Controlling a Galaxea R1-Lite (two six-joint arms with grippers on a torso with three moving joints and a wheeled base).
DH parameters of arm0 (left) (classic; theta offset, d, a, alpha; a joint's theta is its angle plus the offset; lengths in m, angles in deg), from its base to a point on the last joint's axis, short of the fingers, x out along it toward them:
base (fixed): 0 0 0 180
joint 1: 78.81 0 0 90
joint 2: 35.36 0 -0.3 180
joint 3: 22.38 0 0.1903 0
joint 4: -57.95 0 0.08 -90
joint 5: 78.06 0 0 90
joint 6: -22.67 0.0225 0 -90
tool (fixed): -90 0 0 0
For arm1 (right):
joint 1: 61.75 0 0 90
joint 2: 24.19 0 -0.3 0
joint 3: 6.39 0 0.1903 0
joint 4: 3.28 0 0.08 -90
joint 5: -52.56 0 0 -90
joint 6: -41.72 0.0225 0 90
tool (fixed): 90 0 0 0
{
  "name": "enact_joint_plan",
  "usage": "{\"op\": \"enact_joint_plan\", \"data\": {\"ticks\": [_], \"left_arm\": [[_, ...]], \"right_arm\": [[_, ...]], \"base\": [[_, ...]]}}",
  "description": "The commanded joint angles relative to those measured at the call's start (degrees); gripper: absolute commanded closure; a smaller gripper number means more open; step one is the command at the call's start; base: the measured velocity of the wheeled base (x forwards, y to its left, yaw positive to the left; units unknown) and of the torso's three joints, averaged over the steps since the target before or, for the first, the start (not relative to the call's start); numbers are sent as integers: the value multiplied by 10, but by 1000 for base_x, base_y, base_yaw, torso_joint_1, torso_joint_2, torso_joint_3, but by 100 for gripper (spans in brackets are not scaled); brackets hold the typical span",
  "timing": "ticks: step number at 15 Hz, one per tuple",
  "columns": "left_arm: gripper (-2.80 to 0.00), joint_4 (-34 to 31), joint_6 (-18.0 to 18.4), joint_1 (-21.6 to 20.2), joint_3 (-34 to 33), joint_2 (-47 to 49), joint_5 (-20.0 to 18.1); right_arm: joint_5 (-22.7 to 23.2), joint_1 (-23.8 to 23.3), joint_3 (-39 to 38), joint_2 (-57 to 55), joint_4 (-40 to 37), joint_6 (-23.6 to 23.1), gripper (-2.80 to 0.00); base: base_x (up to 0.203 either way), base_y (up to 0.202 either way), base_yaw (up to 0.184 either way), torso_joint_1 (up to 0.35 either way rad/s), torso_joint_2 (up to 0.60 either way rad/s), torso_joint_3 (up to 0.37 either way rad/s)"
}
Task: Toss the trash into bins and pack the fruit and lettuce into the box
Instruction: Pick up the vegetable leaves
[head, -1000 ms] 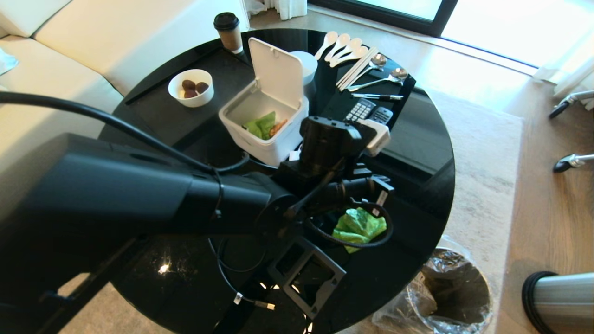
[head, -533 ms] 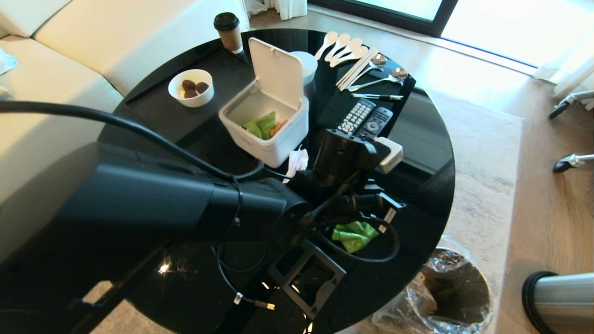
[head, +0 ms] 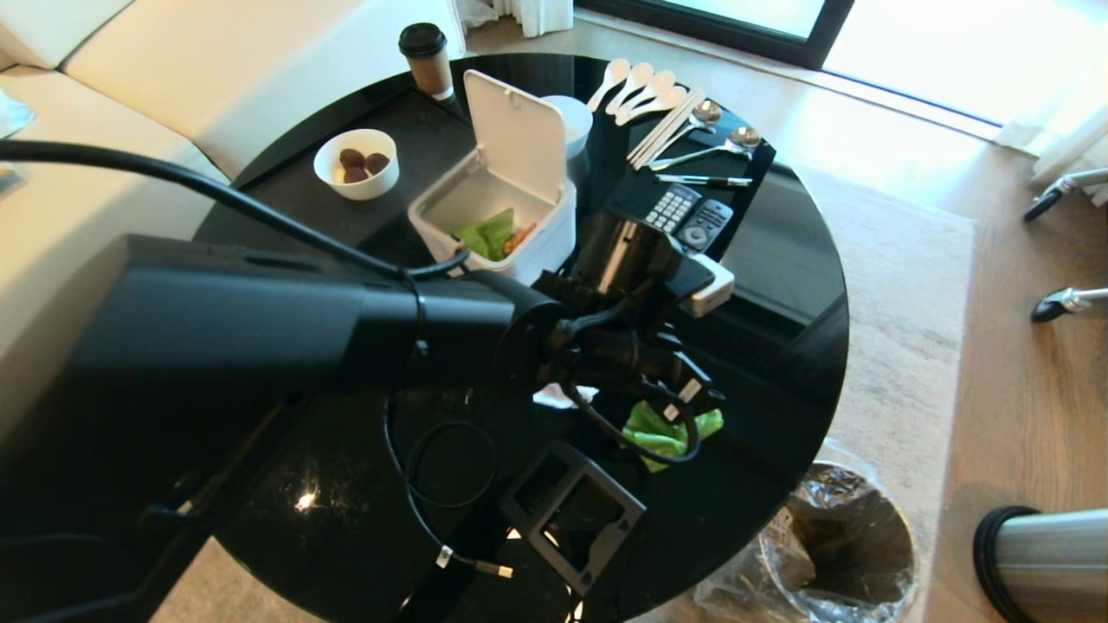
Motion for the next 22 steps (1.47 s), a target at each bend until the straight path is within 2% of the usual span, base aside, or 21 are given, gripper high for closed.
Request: {"op": "enact_joint_plan", "data": {"ticks": [1, 3, 5, 8, 11, 22], "left_arm": [[-280, -25, 8, -8, 18, 11, 0], [-280, -31, 11, -8, 18, 19, 0], [-280, -35, 39, -7, 18, 25, 0], [-280, -64, 42, -1, 24, 32, 2], [-280, -64, 75, 0, 34, 47, 4], [-280, -66, 89, 2, 31, 68, 6]], "right_arm": [[0, 0, 0, -1, 0, 0, 0], [0, 0, 0, -1, 0, 0, 0], [0, 0, 0, -1, 0, 0, 0], [0, 0, 0, -1, -1, 0, 0], [0, 0, 0, -1, 0, 0, 0], [0, 0, 0, -1, 0, 0, 0]], "base": [[0, 0, 0, 0, 0, 0], [0, 0, 0, 0, 0, 0], [0, 0, 0, 0, 0, 0], [0, 0, 0, 0, 0, 0], [0, 0, 0, 0, 0, 0], [0, 0, 0, 0, 0, 0]]}}
